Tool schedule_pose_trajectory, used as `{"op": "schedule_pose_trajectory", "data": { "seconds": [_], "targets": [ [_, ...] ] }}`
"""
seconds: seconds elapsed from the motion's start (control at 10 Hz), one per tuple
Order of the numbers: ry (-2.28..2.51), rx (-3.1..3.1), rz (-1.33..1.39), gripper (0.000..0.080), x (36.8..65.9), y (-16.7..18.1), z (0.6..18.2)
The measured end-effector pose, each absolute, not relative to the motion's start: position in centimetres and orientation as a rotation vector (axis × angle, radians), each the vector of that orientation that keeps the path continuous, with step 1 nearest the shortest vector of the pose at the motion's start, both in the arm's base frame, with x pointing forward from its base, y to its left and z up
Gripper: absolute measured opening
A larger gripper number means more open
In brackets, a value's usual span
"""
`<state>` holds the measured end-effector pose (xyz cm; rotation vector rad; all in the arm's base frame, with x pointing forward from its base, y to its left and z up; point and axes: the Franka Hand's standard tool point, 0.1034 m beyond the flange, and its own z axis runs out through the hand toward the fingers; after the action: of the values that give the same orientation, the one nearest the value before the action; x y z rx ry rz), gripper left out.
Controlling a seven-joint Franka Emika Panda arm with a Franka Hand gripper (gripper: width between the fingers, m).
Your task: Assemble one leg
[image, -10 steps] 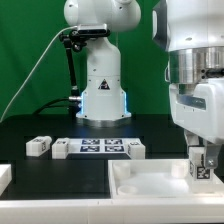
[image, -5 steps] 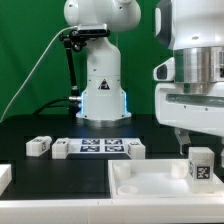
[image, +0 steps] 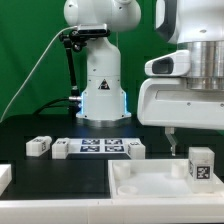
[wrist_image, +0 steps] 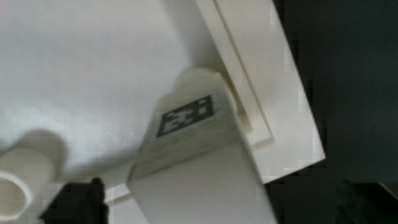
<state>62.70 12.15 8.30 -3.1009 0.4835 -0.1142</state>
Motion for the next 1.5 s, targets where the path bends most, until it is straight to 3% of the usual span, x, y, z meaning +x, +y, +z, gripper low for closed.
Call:
{"op": "schedule_pose_trajectory", "data": {
  "seconds": [0.4,0.6,0.7,1.0,1.5],
  "targets": [
    [0.121,-3.156,-0.119,0.0649,62.8,11.3,8.2],
    [0.129,-3.156,-0.119,0.0383,62.8,11.3,8.2],
    [0.129,-3.156,-0.119,0.0290,62.8,11.3,8.2],
    [0.249,-3.137,-0.127,0.0290,62.8,11.1,8.2],
    [1.030,-2.927,-0.235,0.0298,62.4,9.2,8.1]
  ]
}}
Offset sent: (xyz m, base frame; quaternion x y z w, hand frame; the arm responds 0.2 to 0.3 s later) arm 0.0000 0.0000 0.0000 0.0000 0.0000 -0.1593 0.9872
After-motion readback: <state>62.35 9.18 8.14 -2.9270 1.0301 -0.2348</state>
